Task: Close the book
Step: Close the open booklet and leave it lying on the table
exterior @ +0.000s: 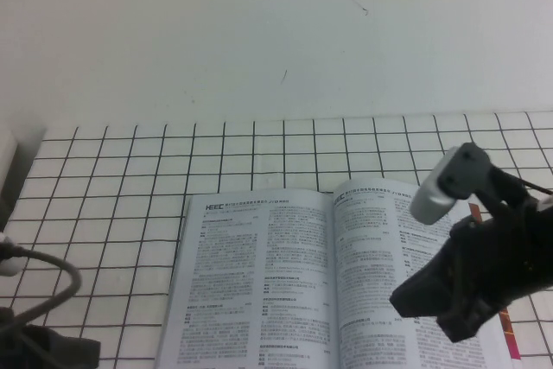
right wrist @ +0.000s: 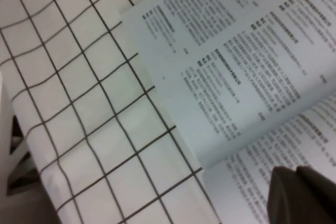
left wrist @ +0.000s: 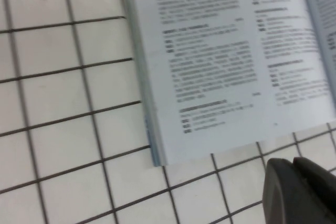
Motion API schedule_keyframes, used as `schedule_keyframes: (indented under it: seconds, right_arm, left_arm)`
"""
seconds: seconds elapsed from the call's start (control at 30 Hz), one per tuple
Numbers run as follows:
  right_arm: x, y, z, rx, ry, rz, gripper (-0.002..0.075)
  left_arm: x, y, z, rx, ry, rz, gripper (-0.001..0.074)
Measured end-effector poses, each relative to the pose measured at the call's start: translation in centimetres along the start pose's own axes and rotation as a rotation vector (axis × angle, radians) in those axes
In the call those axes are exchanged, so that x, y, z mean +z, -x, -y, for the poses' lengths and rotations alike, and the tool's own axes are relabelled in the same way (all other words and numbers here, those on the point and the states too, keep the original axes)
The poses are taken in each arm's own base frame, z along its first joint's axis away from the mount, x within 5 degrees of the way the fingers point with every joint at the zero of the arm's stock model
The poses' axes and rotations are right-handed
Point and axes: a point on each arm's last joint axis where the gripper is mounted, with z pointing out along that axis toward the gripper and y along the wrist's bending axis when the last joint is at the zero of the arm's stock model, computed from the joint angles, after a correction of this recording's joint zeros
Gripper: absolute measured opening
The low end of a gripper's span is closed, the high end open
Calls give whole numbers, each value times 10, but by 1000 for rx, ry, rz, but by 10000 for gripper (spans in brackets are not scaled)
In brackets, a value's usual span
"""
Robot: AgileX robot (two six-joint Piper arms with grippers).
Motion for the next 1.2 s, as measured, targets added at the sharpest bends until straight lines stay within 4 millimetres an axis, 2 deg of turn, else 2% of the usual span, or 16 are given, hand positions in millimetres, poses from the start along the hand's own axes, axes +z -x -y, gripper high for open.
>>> schedule_keyframes:
  seconds: [0.13, 0.33, 0.57, 0.7, 0.87, 1.2]
  right_arm:
    - [20, 15, 9, -26, -57, -71, -3]
    - [56, 26, 31, 0, -117, -161, -3]
    - [98, 14, 58, 43, -125, -250, -3]
    - [112, 3, 69, 53, -153, -330, -3]
    - [117, -3, 76, 86, -194, -383, -3]
    - [117, -3, 77, 106, -203, -383, -3]
  left_arm:
    - [16, 7, -1, -13, -76, -51, -2]
    - [30, 16, -9, -71, -58, -44, -2]
    - [38, 23, -16, -111, -23, -6, -2]
    - [40, 26, -18, -116, -6, 13, -2]
    - [55, 26, -28, -146, 31, -51, -2]
    - [119, 24, -62, -248, 78, -193, -2]
